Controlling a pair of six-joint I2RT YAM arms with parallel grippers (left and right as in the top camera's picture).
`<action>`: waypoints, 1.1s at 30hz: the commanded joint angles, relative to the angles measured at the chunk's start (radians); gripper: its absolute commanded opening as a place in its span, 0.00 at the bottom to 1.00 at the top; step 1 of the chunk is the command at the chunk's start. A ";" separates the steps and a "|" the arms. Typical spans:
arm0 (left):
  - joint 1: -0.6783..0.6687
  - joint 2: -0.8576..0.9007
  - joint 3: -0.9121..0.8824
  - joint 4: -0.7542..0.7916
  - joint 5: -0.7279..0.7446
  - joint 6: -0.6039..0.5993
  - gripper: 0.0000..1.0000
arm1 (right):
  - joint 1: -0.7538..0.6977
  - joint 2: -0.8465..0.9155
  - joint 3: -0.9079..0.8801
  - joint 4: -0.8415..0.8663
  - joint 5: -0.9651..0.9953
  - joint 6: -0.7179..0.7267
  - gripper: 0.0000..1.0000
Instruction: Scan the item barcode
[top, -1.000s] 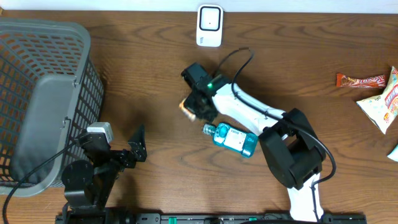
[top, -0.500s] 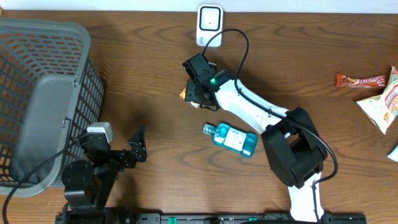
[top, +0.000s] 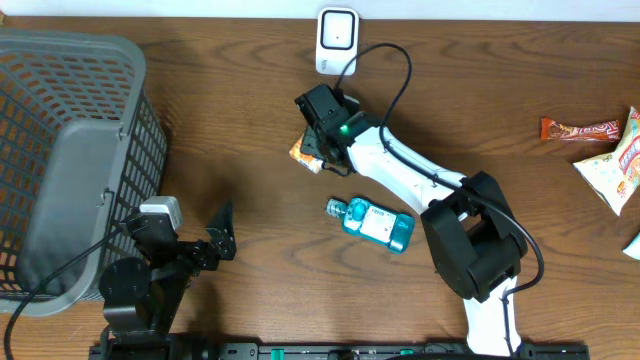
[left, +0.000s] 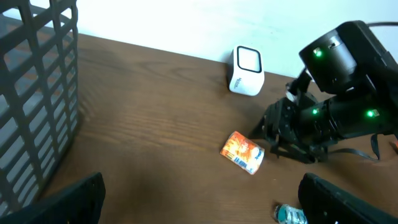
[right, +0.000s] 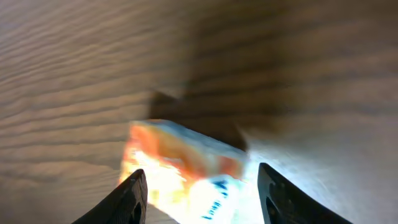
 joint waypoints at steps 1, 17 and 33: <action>-0.002 0.000 -0.001 0.002 0.009 -0.005 0.99 | -0.005 0.013 0.014 -0.019 0.039 0.146 0.55; -0.002 0.000 -0.001 0.002 0.009 -0.005 0.99 | 0.001 0.013 -0.025 -0.005 0.024 0.176 0.54; -0.002 0.000 -0.001 0.002 0.009 -0.005 0.99 | 0.004 0.018 -0.120 0.099 0.022 0.175 0.30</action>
